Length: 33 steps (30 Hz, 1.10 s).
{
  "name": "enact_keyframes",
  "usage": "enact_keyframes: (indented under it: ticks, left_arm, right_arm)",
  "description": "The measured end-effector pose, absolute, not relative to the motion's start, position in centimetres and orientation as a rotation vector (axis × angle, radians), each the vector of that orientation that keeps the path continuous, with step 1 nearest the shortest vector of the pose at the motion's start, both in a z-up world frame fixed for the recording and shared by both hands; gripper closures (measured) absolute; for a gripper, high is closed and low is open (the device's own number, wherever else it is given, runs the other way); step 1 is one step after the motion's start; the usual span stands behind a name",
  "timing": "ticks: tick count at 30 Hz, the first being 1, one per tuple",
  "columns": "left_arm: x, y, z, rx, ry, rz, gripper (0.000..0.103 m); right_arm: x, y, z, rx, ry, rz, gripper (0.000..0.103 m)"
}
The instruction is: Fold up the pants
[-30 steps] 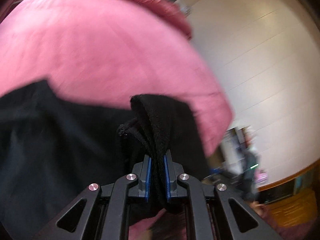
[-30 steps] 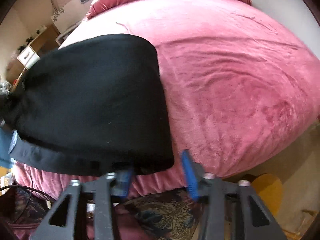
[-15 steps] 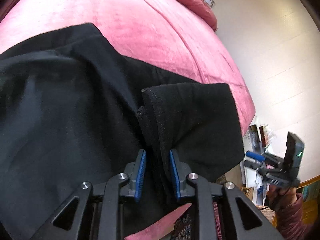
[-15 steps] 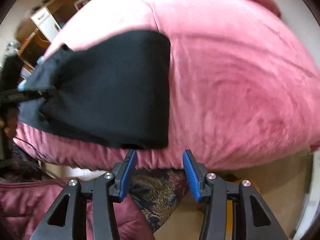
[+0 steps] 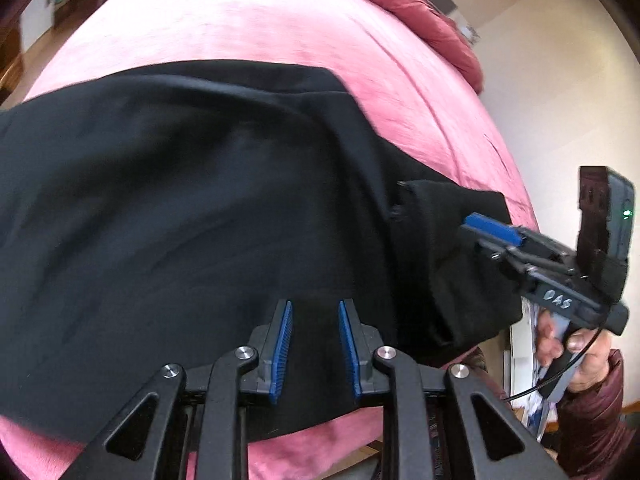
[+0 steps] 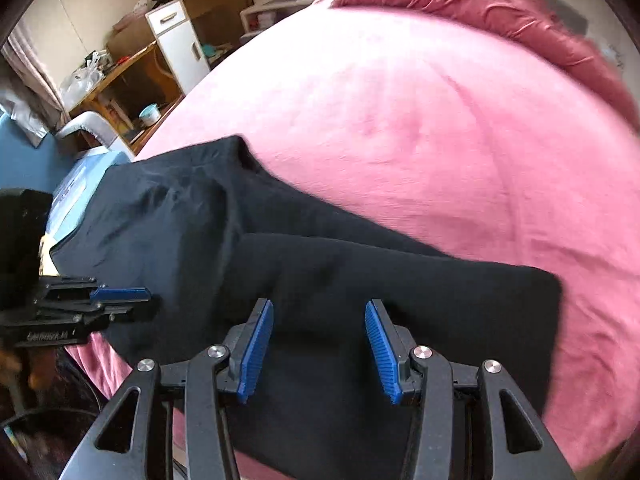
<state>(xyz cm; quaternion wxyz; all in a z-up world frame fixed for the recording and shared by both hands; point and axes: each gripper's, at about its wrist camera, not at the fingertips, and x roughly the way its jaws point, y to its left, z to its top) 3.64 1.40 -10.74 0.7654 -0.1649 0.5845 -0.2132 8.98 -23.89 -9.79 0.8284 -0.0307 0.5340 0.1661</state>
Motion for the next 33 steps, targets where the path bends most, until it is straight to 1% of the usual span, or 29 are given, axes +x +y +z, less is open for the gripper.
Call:
enact_keyframes:
  ticks: [4,6,9,12,13,14,15,19,22,25,30,32,33]
  left_arm:
    - [3.3,4.7,-10.7,-0.393,1.270,-0.377,0.078]
    - [3.0,7.0,-10.1,-0.425,1.262,-0.321,0.074]
    - [2.7,11.9,-8.8,-0.520,1.230,-0.206,0.071]
    - [1.1,19.2,-7.4,-0.640,1.167,-0.047,0.070]
    - [0.3,21.7,-7.1,-0.689,1.147,0.011,0.069]
    - [-0.5,24.2,-6.9,-0.742,1.130,0.068,0.069]
    - [-1.1,25.8,-6.9,-0.781,1.120,0.104,0.069]
    - [-3.8,31.4,-8.3,-0.937,1.118,0.228,0.069]
    - [-4.6,32.1,-10.4,-1.014,1.164,0.253,0.069]
    - [-4.7,30.4,-12.4,-1.034,1.216,0.267,0.069]
    - [-3.1,27.9,-14.0,-1.018,1.218,0.271,0.069]
    - [-2.4,27.2,-14.1,-1.008,1.209,0.276,0.073]
    - [-2.3,27.1,-13.9,-0.993,1.200,0.279,0.079]
  right_arm:
    - [9.7,-22.0,-13.3,-0.096,1.185,0.333,0.052]
    - [9.4,-21.8,-13.6,-0.090,1.158,0.323,0.051]
    - [9.1,-22.5,-13.5,-0.040,1.140,0.324,0.051]
    - [8.8,-23.0,-12.9,-0.012,1.127,0.317,0.050]
    - [8.5,-23.1,-12.5,-0.008,1.115,0.308,0.049]
    - [8.1,-23.4,-12.0,-0.002,1.097,0.300,0.046]
    - [7.7,-23.6,-11.4,0.003,1.079,0.292,0.043]
    - [6.8,-23.1,-10.0,0.012,1.030,0.276,0.041]
    - [6.5,-22.9,-9.2,0.015,1.012,0.280,0.040]
    - [6.2,-22.3,-8.5,0.013,0.995,0.284,0.040]
    - [5.7,-21.6,-8.4,0.010,0.994,0.298,0.038]
    - [5.5,-21.4,-8.6,0.004,1.001,0.299,0.038]
    - [5.5,-21.3,-8.8,0.005,1.007,0.301,0.038]
